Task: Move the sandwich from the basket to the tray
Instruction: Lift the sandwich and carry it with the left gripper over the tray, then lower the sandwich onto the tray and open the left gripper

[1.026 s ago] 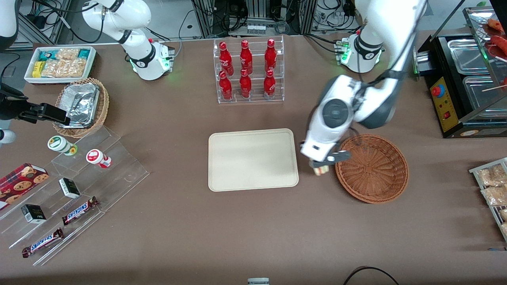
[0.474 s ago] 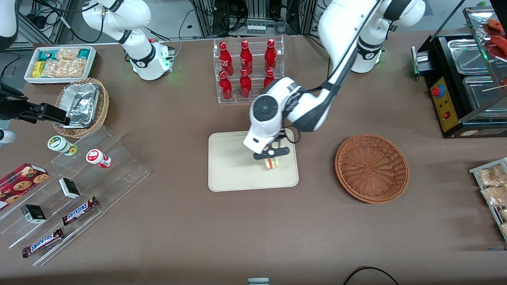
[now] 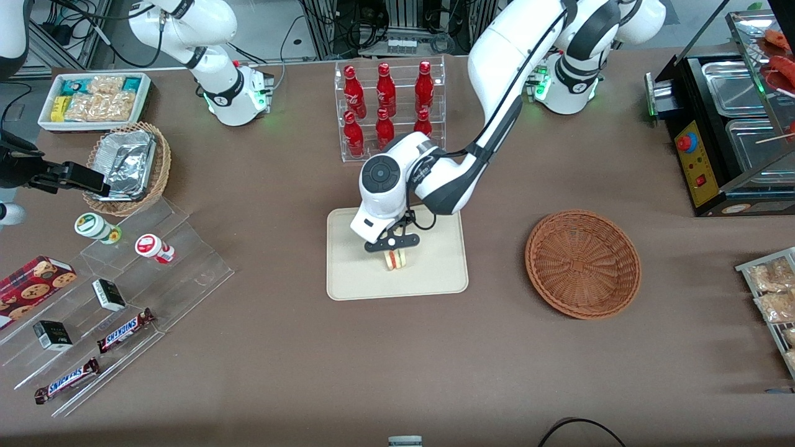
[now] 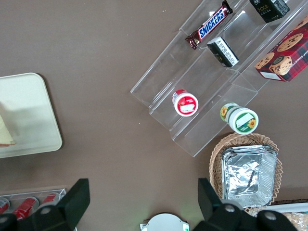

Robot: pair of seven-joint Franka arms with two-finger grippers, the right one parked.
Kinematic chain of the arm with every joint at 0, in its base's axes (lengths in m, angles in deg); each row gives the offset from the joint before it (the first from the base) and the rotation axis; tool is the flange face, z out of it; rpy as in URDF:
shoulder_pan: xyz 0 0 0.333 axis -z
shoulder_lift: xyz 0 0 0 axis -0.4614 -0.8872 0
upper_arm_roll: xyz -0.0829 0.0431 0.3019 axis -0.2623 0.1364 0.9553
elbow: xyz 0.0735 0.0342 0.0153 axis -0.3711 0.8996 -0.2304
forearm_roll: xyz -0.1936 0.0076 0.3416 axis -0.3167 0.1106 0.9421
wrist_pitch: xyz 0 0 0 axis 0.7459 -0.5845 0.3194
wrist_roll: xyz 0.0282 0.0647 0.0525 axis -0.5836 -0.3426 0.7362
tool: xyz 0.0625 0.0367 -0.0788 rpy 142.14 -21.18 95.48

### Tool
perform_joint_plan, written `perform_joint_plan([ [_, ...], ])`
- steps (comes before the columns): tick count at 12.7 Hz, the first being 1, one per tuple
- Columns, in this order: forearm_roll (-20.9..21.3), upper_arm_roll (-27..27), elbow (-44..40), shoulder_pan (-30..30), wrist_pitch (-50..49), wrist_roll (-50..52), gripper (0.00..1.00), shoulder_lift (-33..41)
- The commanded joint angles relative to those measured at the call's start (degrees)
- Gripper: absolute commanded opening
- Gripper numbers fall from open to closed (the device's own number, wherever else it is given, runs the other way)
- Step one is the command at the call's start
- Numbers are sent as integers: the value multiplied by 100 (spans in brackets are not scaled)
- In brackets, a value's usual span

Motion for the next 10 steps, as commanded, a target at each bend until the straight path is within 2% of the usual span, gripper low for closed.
perform_joint_plan([
  [1,-50,41,-263,33,-20,10,0,-157],
  [9,-24,68,-254,-11,191,36,0,-307],
  [10,-24,68,-245,-11,191,53,59,-307],
])
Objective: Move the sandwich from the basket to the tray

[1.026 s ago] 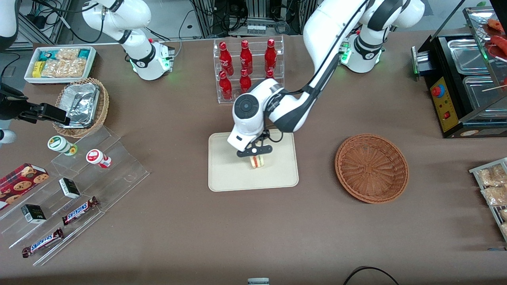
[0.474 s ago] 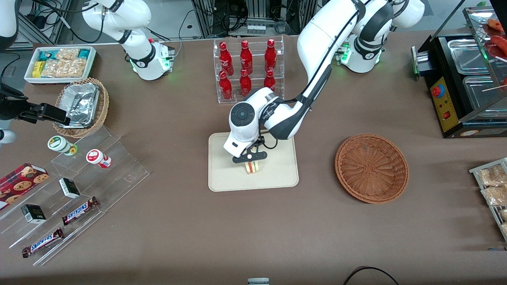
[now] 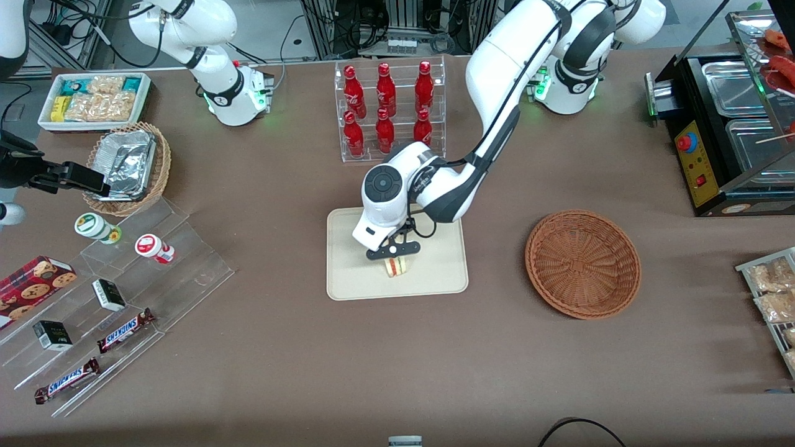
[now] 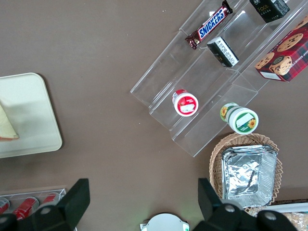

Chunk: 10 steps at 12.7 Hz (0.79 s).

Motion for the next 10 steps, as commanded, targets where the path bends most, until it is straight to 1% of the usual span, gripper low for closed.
perform_joint_plan([
  [1,-15,18,-165,21,-1,56,100,-116],
  [3,2,27,-183,12,-88,90,100,6],
  [6,-6,27,-200,4,-544,91,100,453],
  [9,-7,27,-209,-128,-1019,21,100,919],
  [10,11,18,-201,-259,-1108,-101,100,1069],
])
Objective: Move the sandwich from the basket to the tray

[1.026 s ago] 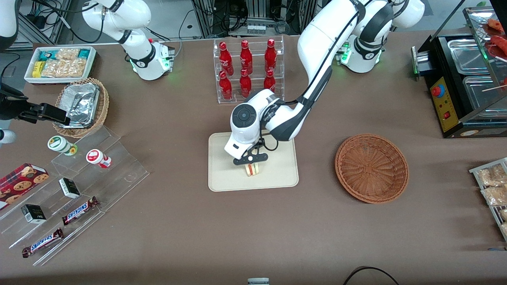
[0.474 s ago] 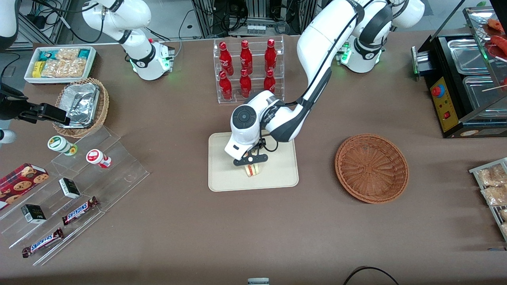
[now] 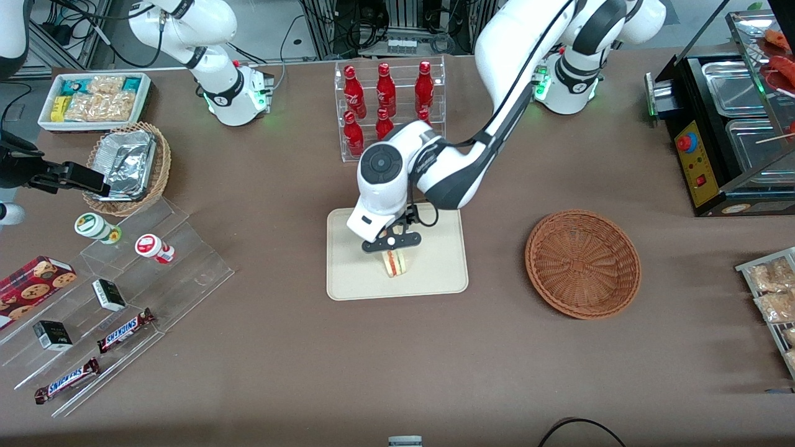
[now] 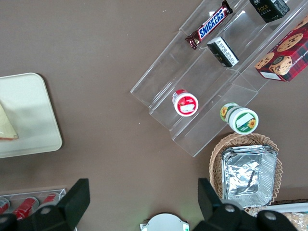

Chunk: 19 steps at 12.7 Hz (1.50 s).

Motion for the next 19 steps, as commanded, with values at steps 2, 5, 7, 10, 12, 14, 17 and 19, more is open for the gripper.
perform_joint_plan([
  [2,-17,34,277,-356,-477,-579,100,683],
  [5,-62,34,435,-979,-1250,-1384,100,1140],
  [7,-53,34,777,-1435,-1576,-2035,100,1544],
  [10,-53,34,1611,-2086,-1595,-3152,100,2264],
  [12,-53,34,2007,-2499,-1630,-3802,100,2678],
  [14,-53,34,2386,-2825,-1735,-4286,100,3135],
  [17,-27,43,2405,-3203,-2271,-4824,100,3470],
  [19,0,52,2396,-3397,-2499,-5000,100,3681],
])
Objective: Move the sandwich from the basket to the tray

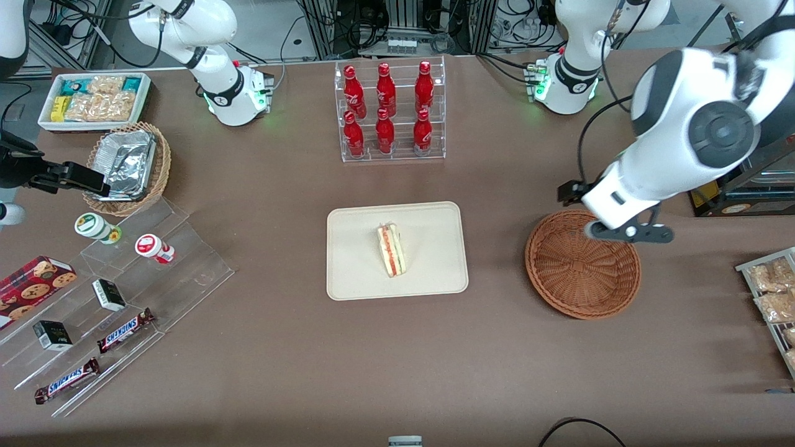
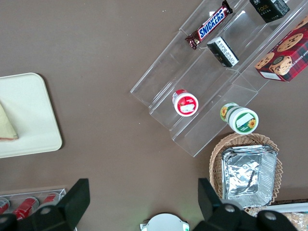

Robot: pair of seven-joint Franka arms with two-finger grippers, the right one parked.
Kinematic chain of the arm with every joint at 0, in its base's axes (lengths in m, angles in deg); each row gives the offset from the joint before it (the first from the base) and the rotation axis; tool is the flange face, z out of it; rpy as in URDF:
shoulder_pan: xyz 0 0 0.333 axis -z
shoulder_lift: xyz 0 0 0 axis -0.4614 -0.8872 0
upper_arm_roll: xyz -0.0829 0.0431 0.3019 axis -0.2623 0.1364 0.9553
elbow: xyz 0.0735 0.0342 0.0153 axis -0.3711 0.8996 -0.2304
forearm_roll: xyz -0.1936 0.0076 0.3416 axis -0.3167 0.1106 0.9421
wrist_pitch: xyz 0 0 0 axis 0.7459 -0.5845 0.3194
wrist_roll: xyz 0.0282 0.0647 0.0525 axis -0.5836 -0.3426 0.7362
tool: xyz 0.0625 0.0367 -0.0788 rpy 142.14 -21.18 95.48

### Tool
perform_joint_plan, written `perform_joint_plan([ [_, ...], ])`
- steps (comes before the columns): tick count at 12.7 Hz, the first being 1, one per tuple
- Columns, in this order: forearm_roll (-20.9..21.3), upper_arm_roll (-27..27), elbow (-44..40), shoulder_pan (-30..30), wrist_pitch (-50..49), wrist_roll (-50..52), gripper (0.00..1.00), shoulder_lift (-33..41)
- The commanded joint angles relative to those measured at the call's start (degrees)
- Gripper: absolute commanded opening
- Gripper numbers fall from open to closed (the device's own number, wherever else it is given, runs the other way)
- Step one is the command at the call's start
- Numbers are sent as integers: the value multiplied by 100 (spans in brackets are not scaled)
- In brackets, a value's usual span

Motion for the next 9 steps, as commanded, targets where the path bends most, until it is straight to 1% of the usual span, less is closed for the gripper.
perform_joint_plan([
  [1,26,-40,199,-257,-287,-314,100,457],
  [5,26,-93,163,-968,-753,-736,100,888],
  [9,44,-31,-144,-1066,-1176,-763,100,1012],
])
